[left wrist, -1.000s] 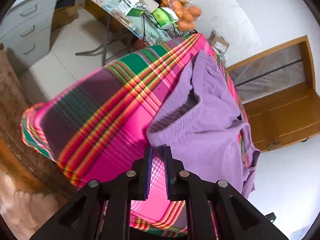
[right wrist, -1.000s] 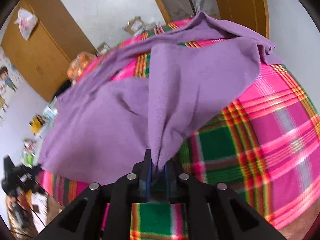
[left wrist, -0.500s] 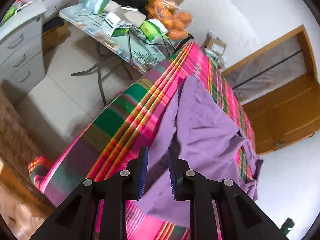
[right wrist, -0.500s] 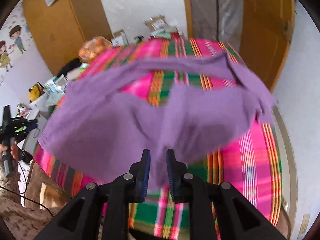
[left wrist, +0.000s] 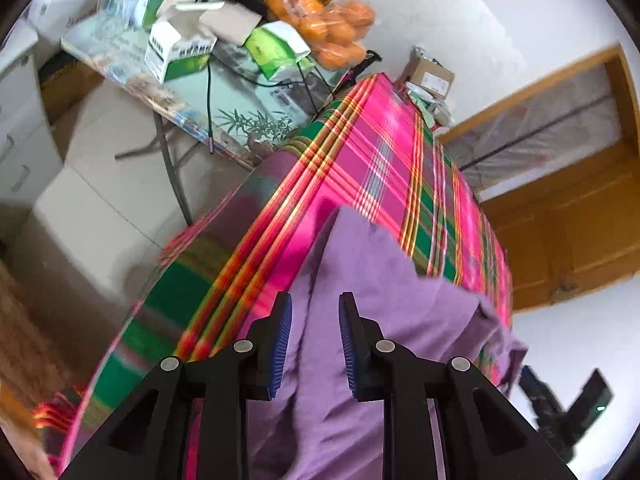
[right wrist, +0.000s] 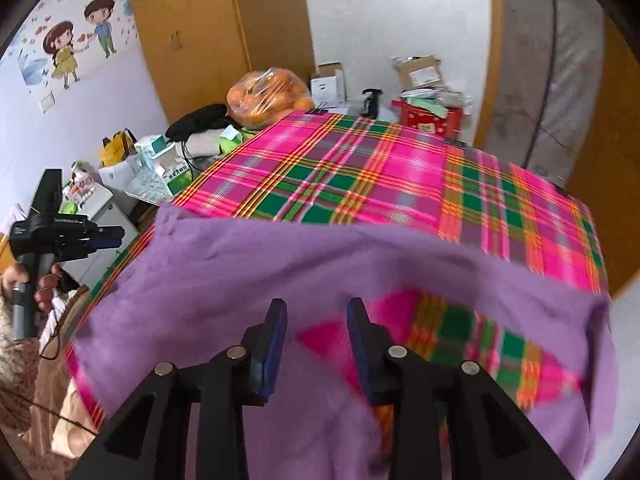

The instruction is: Fold clothes

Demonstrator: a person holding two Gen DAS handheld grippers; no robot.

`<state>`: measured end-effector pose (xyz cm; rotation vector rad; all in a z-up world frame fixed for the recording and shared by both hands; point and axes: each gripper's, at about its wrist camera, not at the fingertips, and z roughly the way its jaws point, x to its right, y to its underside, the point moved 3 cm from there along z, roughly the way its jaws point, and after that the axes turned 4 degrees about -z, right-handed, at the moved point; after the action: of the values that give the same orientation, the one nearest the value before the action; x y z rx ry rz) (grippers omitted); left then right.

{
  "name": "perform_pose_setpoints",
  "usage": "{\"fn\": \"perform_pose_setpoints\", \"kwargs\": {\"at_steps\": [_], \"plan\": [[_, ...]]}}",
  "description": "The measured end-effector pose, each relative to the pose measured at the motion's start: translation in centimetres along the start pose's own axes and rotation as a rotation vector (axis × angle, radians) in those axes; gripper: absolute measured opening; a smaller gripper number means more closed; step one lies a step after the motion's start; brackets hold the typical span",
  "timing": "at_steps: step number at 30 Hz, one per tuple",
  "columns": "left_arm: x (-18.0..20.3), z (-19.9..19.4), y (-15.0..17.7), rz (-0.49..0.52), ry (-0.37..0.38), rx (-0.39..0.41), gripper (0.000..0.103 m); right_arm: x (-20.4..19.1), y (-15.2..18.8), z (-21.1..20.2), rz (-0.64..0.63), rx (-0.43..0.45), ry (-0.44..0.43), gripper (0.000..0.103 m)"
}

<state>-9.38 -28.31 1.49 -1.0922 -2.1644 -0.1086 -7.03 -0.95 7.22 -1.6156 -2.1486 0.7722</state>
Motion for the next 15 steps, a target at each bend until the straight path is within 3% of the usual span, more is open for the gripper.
{"fn": "perform_pose_setpoints", "kwargs": {"at_steps": [5, 8, 15], "plan": [[0.5, 2.3, -2.3, -0.036, -0.002, -0.006, 0.024, -0.2, -3.1, 6.2, -0.113, -0.050, -0.046, 0.033], [-0.3, 3.5, -3.0, -0.117, 0.032, -0.034, 0.024, 0.2, -4.5, 9.0, -0.158, -0.052, -0.013, 0.033], [-0.4, 5.1, -3.3, -0.178, 0.124, -0.113, 0.024, 2.9, -6.8, 13.1, -0.097, -0.079, -0.025, 0.041]]}}
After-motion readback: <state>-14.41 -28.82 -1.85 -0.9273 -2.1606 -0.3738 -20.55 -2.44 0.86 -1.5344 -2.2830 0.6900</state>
